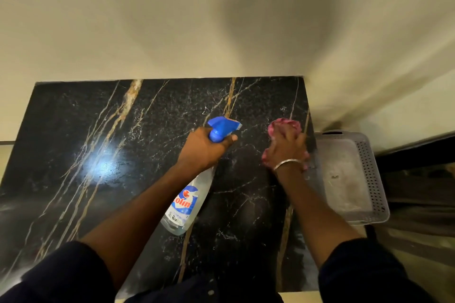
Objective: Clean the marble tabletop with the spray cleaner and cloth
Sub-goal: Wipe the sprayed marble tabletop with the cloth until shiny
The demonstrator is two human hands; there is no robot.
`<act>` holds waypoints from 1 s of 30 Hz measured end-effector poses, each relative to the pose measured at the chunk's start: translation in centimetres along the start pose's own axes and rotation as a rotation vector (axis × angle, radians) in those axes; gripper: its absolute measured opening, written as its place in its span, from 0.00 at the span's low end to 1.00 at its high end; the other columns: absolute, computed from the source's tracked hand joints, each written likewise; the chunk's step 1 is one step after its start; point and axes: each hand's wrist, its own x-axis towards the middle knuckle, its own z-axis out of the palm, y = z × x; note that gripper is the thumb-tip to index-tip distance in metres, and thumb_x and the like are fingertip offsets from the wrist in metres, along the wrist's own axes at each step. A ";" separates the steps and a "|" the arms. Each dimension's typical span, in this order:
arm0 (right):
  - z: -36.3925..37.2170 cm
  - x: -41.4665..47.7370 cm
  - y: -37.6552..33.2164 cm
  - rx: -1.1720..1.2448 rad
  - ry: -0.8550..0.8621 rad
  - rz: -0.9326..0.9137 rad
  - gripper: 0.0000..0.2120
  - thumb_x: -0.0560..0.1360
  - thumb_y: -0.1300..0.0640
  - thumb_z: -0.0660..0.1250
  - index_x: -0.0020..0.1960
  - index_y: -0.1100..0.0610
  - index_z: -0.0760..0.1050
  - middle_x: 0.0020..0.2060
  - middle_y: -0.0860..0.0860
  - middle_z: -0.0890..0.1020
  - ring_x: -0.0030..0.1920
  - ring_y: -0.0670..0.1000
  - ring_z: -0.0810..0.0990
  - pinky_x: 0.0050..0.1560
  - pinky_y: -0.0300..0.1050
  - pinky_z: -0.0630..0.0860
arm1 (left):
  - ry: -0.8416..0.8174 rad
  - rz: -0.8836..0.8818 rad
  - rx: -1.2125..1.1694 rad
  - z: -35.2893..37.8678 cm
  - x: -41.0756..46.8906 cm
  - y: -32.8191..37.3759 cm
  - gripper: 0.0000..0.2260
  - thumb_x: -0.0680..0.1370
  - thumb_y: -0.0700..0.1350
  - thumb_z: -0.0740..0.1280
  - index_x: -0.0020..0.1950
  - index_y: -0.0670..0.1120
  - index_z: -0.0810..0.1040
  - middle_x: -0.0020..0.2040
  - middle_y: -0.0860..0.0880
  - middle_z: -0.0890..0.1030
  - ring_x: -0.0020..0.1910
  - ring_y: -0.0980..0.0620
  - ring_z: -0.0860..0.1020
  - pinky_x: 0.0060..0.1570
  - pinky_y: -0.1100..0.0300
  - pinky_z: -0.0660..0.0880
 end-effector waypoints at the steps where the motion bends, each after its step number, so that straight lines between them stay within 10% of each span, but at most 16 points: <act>1: 0.3 -1.0 -2.1 -0.004 -0.009 -0.075 0.34 0.73 0.46 0.68 0.76 0.45 0.59 0.74 0.52 0.62 0.64 0.62 0.65 0.62 0.56 0.69 | 0.004 -0.010 -0.005 0.0 -0.1 0.1 0.19 0.75 0.55 0.70 0.58 0.45 0.77 0.35 0.53 0.77 0.32 0.58 0.76 0.33 0.66 0.69; 8: 2.2 -2.1 -3.6 -0.132 -0.063 -0.412 0.32 0.74 0.44 0.60 0.76 0.47 0.57 0.74 0.50 0.61 0.65 0.60 0.66 0.60 0.53 0.68 | -0.004 -0.017 0.002 0.0 -0.6 -0.2 0.20 0.73 0.58 0.71 0.57 0.45 0.78 0.35 0.52 0.78 0.33 0.56 0.77 0.34 0.65 0.70; 18: 0.2 -0.6 7.5 0.030 0.144 0.140 0.25 0.74 0.55 0.66 0.70 0.52 0.71 0.69 0.57 0.69 0.61 0.68 0.67 0.55 0.57 0.72 | 0.011 0.021 0.044 -1.4 -1.1 -0.6 0.19 0.74 0.59 0.70 0.53 0.45 0.78 0.32 0.52 0.77 0.30 0.56 0.76 0.32 0.66 0.69; 30: 2.3 -5.2 -0.6 -0.054 0.011 -0.349 0.27 0.74 0.48 0.63 0.73 0.48 0.66 0.70 0.52 0.69 0.59 0.62 0.69 0.55 0.57 0.74 | 0.005 0.052 0.056 -0.8 -1.7 -0.1 0.17 0.74 0.56 0.70 0.54 0.44 0.78 0.32 0.53 0.76 0.30 0.56 0.75 0.32 0.66 0.68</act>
